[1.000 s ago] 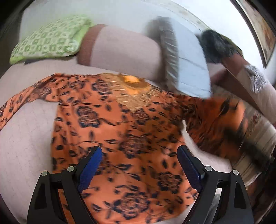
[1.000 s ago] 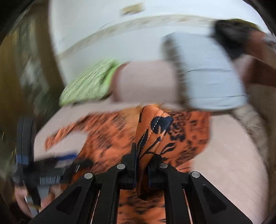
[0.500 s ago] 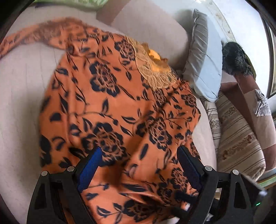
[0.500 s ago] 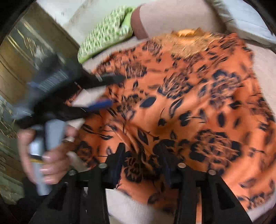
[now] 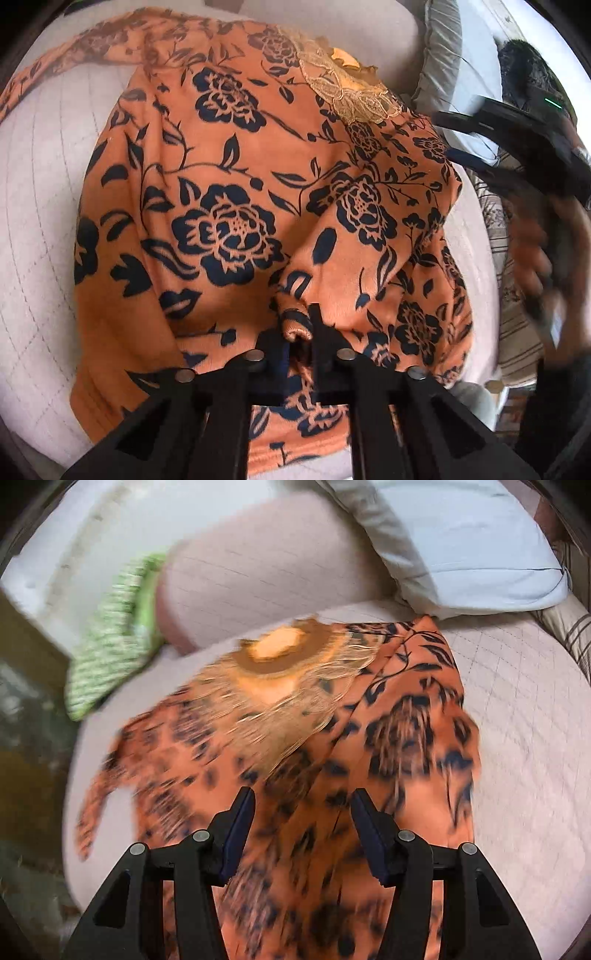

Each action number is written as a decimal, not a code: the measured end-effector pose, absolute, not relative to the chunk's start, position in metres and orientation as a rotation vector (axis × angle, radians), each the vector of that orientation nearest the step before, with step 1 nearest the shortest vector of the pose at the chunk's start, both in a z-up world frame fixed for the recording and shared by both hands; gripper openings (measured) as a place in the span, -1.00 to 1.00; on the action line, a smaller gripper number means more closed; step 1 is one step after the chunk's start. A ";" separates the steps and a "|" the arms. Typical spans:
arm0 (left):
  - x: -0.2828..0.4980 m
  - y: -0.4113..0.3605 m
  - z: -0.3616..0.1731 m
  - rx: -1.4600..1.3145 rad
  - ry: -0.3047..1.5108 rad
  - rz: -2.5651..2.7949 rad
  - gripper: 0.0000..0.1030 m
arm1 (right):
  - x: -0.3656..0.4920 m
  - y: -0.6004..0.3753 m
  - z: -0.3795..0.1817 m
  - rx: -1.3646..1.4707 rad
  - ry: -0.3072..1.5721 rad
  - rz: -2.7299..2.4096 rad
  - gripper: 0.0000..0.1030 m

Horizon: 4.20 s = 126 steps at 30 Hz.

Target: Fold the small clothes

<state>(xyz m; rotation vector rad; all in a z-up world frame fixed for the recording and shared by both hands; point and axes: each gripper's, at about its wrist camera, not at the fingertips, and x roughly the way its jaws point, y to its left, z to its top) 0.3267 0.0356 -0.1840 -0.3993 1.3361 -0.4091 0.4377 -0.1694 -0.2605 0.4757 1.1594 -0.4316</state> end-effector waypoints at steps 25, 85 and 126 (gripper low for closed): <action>0.320 0.094 -0.184 -0.460 1.399 -0.407 -0.47 | 0.477 -0.128 -0.300 0.463 1.165 -0.375 -0.70; 0.198 0.172 -0.117 -0.310 1.133 0.016 -0.10 | 0.168 -0.116 -0.193 0.445 1.021 -0.449 -0.20; 0.280 0.355 -0.172 -0.941 0.912 0.162 -0.03 | 0.421 0.081 -0.278 0.483 1.189 0.203 -0.15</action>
